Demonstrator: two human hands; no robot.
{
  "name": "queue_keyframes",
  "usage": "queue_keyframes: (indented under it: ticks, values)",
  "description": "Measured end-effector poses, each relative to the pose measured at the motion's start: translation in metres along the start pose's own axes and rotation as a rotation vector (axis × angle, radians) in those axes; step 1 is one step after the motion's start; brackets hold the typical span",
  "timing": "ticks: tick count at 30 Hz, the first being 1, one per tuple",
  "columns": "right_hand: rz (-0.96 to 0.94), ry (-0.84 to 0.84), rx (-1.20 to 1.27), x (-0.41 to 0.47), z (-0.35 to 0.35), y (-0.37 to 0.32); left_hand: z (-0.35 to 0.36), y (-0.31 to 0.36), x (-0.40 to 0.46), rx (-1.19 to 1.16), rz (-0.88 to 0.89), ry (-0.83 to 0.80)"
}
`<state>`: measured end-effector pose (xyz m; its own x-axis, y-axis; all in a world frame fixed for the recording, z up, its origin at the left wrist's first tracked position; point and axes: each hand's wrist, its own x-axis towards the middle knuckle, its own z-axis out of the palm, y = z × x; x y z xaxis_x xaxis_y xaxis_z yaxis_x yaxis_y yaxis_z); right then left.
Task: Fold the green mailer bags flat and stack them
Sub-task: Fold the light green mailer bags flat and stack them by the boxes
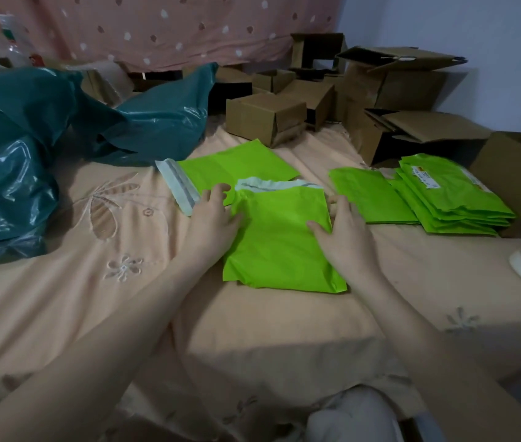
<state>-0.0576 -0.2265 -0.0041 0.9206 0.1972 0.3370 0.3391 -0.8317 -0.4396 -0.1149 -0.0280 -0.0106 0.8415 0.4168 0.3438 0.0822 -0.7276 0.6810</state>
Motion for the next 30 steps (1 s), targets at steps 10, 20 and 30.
queue_keyframes:
  ticks: [10, 20, 30]
  values:
    - [-0.376, -0.176, -0.117, -0.038, 0.008, -0.023, 0.010, 0.037, -0.046, 0.211, 0.281, -0.214]
    - [-0.327, -0.352, -0.211, -0.043, 0.013, -0.016, 0.019, 0.014, -0.052, 0.474, 0.319, -0.403]
    - [-0.154, -0.442, 0.118, -0.030, 0.007, -0.012, 0.010, 0.027, -0.046, 0.271, 0.130, -0.406]
